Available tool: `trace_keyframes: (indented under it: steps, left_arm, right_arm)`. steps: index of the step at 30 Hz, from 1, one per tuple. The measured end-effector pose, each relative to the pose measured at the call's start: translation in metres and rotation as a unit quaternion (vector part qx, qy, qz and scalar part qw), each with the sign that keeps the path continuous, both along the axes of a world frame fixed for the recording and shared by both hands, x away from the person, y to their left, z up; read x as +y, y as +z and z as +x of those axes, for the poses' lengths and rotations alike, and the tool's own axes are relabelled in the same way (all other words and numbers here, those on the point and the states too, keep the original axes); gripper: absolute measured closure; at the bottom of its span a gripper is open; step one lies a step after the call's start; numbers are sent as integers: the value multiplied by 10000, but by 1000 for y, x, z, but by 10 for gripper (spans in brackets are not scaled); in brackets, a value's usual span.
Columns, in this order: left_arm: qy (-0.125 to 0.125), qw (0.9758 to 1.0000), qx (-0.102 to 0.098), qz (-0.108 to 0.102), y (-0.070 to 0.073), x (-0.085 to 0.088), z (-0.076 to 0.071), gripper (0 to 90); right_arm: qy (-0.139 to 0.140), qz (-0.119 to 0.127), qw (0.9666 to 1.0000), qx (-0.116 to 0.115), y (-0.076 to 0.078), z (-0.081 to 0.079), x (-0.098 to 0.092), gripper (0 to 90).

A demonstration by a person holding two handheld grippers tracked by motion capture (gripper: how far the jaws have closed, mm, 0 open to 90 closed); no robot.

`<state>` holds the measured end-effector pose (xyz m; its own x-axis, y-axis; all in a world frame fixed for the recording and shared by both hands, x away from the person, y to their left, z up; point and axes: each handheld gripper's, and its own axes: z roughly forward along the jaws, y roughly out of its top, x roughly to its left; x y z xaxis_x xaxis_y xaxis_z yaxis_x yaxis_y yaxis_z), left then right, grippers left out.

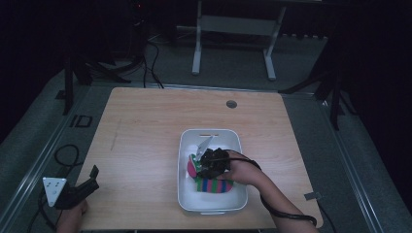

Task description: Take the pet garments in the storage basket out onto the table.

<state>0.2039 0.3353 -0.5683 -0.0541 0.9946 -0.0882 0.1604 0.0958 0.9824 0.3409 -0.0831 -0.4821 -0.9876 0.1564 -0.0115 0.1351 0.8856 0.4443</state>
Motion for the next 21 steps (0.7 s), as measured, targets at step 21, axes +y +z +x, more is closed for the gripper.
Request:
trace_keyframes:
  steps: [21]
  left_arm:
    - [13, 10000, -1, 0, 0, 0, 1, 9]
  right_arm:
    - [-314, 1629, 9845, -575, 115, -5, -50, 678]
